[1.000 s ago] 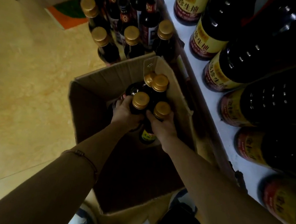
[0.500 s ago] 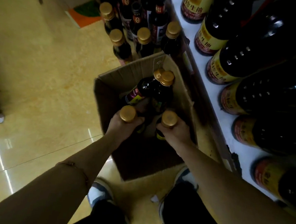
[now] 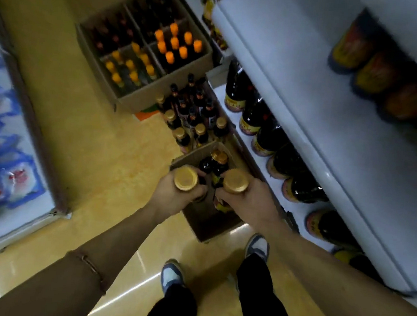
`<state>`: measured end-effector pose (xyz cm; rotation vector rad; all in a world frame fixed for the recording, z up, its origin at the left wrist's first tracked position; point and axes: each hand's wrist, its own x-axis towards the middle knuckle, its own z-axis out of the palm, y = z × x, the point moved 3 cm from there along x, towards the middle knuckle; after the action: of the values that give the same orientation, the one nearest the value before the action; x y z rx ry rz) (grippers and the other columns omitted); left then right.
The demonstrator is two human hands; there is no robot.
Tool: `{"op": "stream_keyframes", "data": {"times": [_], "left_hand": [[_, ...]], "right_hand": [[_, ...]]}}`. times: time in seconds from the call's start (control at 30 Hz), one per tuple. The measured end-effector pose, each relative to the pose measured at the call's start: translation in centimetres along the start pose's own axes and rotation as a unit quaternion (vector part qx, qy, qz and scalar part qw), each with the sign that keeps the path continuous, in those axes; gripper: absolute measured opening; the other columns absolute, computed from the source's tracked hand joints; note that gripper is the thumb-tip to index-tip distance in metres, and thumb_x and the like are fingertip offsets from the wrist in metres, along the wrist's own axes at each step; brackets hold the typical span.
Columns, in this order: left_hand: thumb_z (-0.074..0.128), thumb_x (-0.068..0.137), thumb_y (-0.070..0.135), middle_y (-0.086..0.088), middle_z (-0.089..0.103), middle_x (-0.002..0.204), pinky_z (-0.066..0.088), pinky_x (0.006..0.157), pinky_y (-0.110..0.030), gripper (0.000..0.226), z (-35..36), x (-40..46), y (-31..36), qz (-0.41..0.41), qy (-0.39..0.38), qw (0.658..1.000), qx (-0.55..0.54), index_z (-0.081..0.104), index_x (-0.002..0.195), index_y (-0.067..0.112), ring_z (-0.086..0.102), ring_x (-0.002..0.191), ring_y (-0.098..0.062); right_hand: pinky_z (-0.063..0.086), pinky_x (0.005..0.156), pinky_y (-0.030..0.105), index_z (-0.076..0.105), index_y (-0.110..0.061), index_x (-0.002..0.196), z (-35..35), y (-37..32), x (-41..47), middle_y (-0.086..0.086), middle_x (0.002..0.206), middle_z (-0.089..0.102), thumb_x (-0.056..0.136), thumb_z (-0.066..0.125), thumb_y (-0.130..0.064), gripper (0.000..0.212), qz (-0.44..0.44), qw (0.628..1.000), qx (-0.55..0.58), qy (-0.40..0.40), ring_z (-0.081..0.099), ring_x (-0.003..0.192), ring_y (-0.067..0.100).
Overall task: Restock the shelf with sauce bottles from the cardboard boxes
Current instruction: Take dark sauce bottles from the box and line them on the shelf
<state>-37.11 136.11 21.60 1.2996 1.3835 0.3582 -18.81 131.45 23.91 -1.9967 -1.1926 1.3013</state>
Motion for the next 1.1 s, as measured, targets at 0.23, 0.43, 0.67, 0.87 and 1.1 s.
{"op": "stream_keyframes", "data": {"times": [0.23,0.43,0.67,0.87,1.1], "left_hand": [[0.08,0.076,0.025,0.005,0.072,0.103,0.051,0.091,-0.038,0.026,-7.1,-8.7,15.2,0.125,-0.09,0.984,0.093,0.071,0.099,0.02,0.064,0.098,-0.007],[0.079,0.078,0.015,0.003,0.071,0.103,0.049,0.08,-0.015,0.022,-13.4,-14.5,27.3,0.201,-0.158,0.95,0.18,0.072,0.099,0.014,0.063,0.091,0.001],[0.078,0.071,0.05,0.012,0.073,0.093,0.051,0.093,-0.036,0.026,-18.0,-20.8,38.5,0.308,-0.128,0.908,0.252,0.074,0.086,0.03,0.066,0.094,-0.005],[0.081,0.065,0.051,0.007,0.074,0.094,0.052,0.094,-0.039,0.035,-19.8,-25.0,45.5,0.346,-0.119,0.898,0.244,0.075,0.087,0.025,0.067,0.095,-0.009],[0.078,0.07,0.049,-0.004,0.072,0.096,0.057,0.073,-0.037,0.045,-20.0,-28.6,54.9,0.386,-0.148,0.872,0.263,0.068,0.098,0.014,0.069,0.092,-0.02]], "right_hand": [[0.054,0.066,0.039,0.067,-0.02,0.075,-7.4,-15.2,-9.3,-0.002,0.074,0.068,0.068,0.07,-0.056,0.036,-0.09,0.992,-0.072,0.053,0.065,0.076,0.015],[0.039,0.053,0.031,0.06,-0.017,0.062,-13.5,-27.2,-16.6,-0.001,0.062,0.058,0.074,0.073,-0.046,0.034,-0.124,0.977,-0.116,0.131,0.056,0.065,0.014],[0.059,0.072,0.049,0.069,-0.01,0.081,-19.9,-37.4,-24.4,0.009,0.084,0.07,0.072,0.072,-0.046,0.037,-0.155,0.957,-0.086,0.229,0.066,0.082,0.023],[0.059,0.057,0.036,0.07,-0.014,0.08,-23.6,-43.6,-30.0,0.003,0.077,0.069,0.075,0.074,-0.042,0.029,-0.193,0.94,-0.082,0.268,0.067,0.067,0.018],[0.062,0.058,0.044,0.068,-0.017,0.083,-28.3,-48.6,-33.8,0.004,0.086,0.069,0.075,0.073,-0.047,0.031,-0.203,0.921,-0.09,0.322,0.068,0.079,0.022]]}}
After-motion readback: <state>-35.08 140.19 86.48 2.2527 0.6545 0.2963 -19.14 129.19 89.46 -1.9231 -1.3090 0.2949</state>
